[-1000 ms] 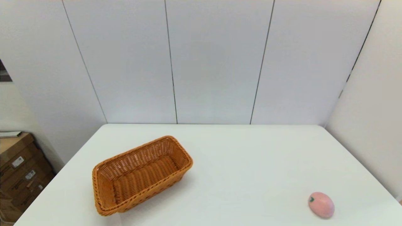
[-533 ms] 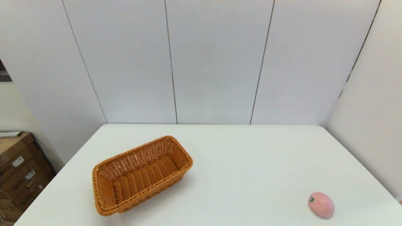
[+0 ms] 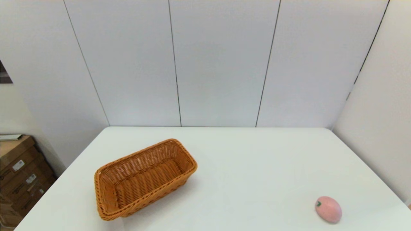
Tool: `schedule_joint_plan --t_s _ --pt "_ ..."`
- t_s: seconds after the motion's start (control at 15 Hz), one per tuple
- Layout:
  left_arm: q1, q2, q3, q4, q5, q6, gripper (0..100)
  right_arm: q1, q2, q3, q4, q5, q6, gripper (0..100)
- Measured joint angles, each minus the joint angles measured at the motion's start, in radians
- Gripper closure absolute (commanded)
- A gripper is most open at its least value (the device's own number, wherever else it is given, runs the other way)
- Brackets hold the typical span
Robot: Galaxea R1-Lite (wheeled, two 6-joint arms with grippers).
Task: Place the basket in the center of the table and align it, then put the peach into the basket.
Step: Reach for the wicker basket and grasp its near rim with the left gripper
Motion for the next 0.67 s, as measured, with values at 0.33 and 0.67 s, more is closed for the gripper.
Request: schedule_joint_plan --t_s 0.33,0.67 --pt "0.000 0.480 -0.159 0.024 0.003 -0.234 0 0.000 0.000 0.000 0.000 -0.001 0.000 0" --pt "-0.001 1.096 -0.287 -0.094 -0.018 -0.475 0 0.000 0.000 0.000 -0.001 -0.002 0.001 0"
